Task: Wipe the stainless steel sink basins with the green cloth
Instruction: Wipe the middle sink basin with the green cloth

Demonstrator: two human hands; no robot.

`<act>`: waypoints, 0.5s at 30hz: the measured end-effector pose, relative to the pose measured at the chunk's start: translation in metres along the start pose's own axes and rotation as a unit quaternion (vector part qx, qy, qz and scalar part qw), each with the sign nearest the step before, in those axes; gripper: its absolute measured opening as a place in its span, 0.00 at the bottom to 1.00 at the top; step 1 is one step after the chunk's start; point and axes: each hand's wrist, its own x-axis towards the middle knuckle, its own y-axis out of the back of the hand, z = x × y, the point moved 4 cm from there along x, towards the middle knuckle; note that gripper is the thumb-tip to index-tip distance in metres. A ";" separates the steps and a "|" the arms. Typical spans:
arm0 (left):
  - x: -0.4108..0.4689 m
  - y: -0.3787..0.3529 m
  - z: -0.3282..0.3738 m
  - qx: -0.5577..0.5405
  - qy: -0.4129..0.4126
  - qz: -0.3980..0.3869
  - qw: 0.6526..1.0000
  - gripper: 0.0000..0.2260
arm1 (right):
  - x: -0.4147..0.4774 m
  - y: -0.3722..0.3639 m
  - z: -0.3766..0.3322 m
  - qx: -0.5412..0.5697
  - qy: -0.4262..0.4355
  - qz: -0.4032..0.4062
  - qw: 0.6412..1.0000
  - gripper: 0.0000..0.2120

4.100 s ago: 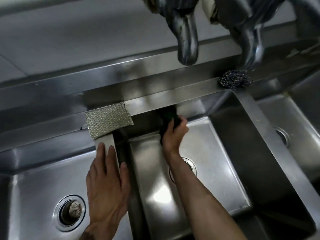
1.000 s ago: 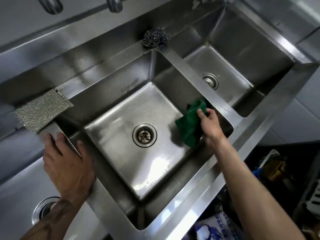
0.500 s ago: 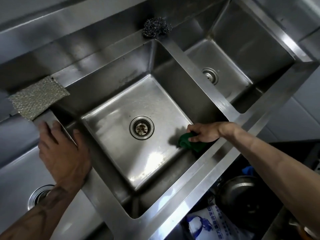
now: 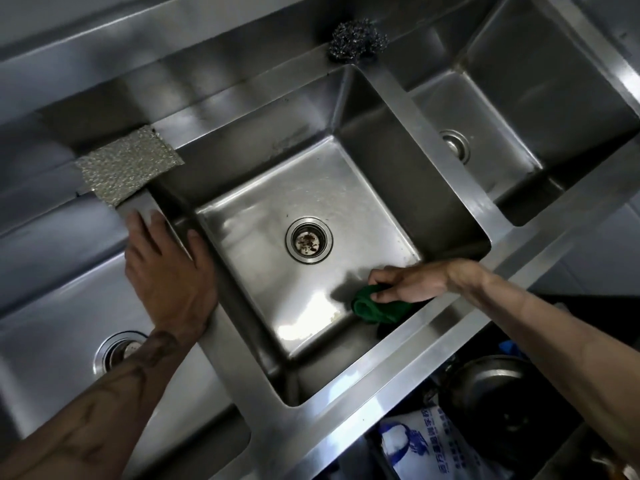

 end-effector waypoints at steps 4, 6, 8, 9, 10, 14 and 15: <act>0.000 0.000 0.001 0.008 0.007 0.003 1.000 0.27 | 0.002 -0.040 -0.070 0.011 0.068 -0.048 0.996 0.11; 0.000 -0.001 0.000 0.009 0.015 0.000 1.000 0.28 | 0.005 -0.058 -0.101 -0.002 0.106 -0.072 0.992 0.14; 0.001 -0.001 -0.001 0.012 0.014 0.002 1.000 0.27 | 0.008 -0.072 -0.122 -0.023 0.132 -0.097 0.986 0.17; 0.000 -0.001 -0.001 0.014 0.014 0.004 1.000 0.27 | 0.009 -0.075 -0.128 -0.031 0.142 -0.108 0.983 0.17; 0.000 -0.001 -0.001 0.016 0.014 0.005 1.000 0.27 | 0.010 -0.075 -0.130 -0.034 0.148 -0.113 0.982 0.17; 0.000 -0.003 -0.003 0.027 0.008 0.007 1.000 0.27 | -0.008 -0.043 -0.097 0.003 0.099 -0.094 0.991 0.16; -0.001 -0.003 -0.003 0.029 0.009 0.006 1.000 0.27 | -0.015 -0.033 -0.082 -0.001 0.081 -0.076 0.994 0.17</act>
